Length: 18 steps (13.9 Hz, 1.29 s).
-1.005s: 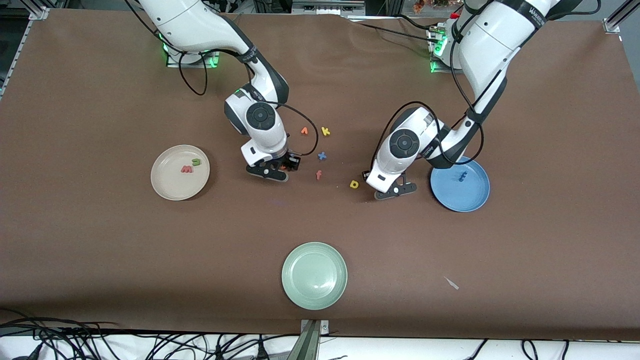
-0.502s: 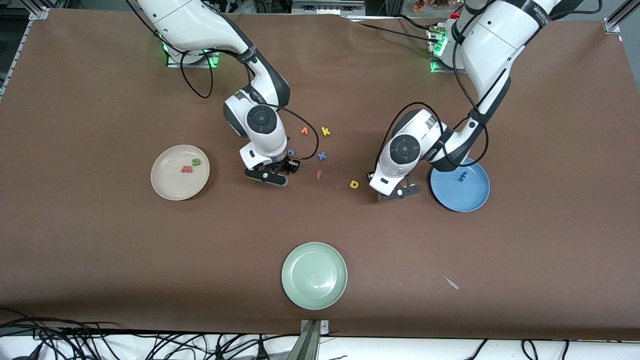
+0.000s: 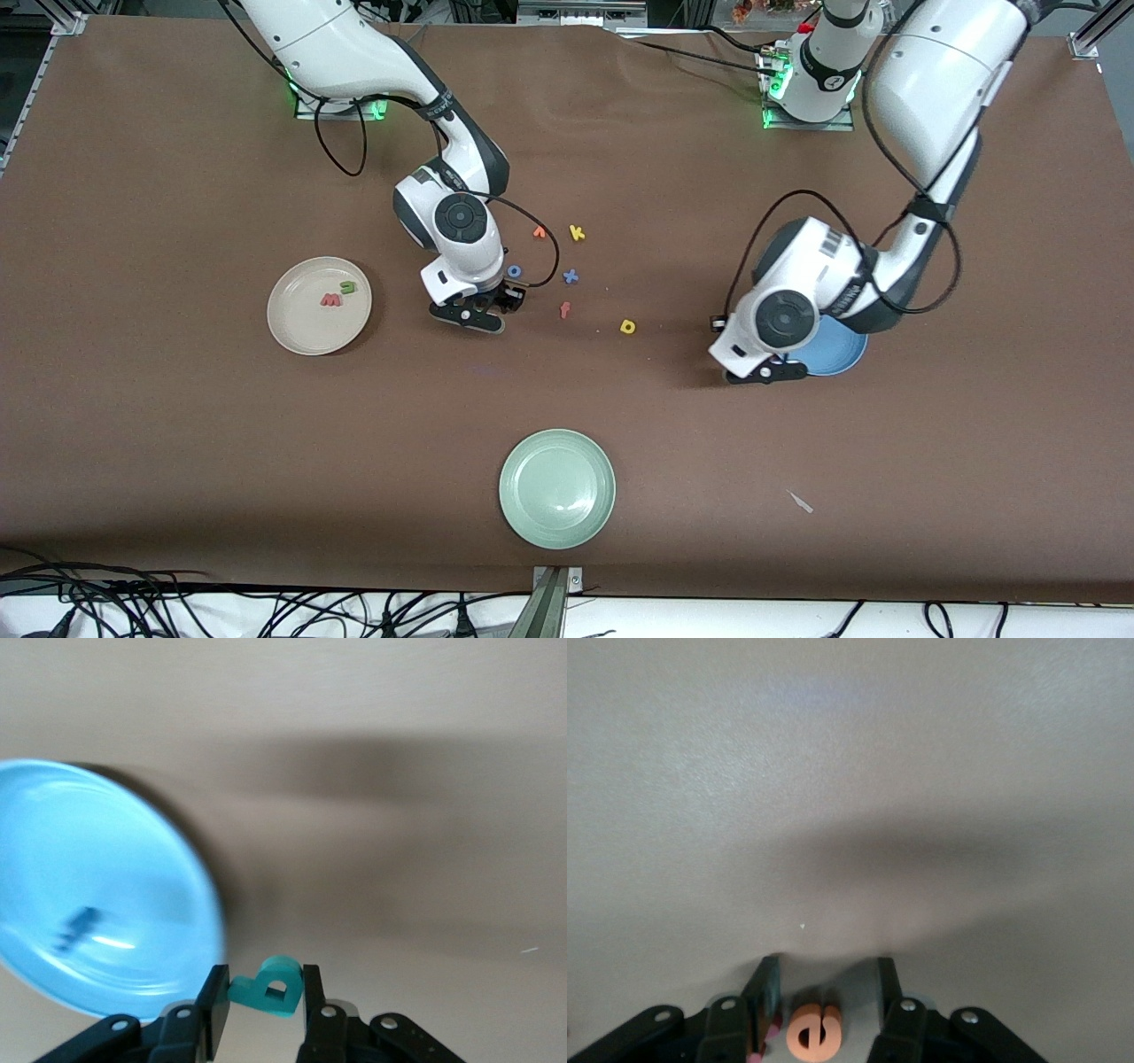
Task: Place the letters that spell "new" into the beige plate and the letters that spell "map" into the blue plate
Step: 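Carry the teal b onto the blue plate and open the left gripper, then open the right gripper over the cream plate while the left gripper grasps a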
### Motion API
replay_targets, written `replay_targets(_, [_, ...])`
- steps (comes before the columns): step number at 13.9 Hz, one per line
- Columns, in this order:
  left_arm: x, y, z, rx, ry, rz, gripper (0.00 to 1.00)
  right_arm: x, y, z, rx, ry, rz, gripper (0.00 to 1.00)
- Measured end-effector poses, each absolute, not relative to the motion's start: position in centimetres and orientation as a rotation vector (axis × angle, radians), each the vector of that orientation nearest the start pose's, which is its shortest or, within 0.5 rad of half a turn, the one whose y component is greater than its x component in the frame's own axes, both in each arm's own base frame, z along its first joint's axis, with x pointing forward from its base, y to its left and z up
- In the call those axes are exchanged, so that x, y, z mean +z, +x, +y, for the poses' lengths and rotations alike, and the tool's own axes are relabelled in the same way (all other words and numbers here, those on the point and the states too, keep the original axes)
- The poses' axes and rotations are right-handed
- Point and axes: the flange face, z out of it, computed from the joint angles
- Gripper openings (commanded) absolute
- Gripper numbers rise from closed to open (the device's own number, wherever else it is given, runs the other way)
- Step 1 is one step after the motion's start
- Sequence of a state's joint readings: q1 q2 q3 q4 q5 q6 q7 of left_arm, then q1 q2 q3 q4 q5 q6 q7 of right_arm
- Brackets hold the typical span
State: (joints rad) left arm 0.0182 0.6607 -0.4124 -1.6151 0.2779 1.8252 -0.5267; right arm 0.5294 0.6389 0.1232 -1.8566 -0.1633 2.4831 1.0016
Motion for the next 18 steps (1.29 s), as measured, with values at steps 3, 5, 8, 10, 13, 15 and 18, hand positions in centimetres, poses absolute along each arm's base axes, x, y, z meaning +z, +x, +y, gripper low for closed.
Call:
replay_targets(3, [23.5, 62.1, -14.4, 0.624, -2.94, 0.118, 0.43, 17.4, 50.8, 38.6, -0.036, -3.124, 0.425, 0.52])
replay_targets(5, [23.1, 62.5, -11.4, 0.653, -2.942, 0.177, 1.0, 17.4, 50.4, 39.2, -0.04, -3.114, 0.466, 0.52])
replay_targets(8, [22.6, 62.5, -10.3, 0.666, -2.934, 0.221, 1.0, 17.4, 49.7, 40.2, -0.041, -3.107, 0.501, 0.52])
replay_targets(10, [22.9, 62.6, -11.1, 0.653, -2.94, 0.201, 1.0, 17.4, 49.4, 40.4, -0.041, -3.106, 0.509, 0.52])
replay_targets(13, [24.0, 62.6, -14.6, 0.573, -2.98, 0.014, 1.0, 17.4, 49.3, 40.4, -0.043, -3.105, 0.508, 0.5])
replay_targets(15, [25.0, 62.4, -18.2, 0.487, -3.013, -0.122, 1.0, 17.4, 49.3, 40.4, -0.046, -3.107, 0.5, 0.33])
replay_targets(18, [25.8, 61.8, -23.6, 0.364, -3.06, -0.233, 1.0, 17.6, 49.0, 40.5, -0.046, -3.109, 0.477, 0.03])
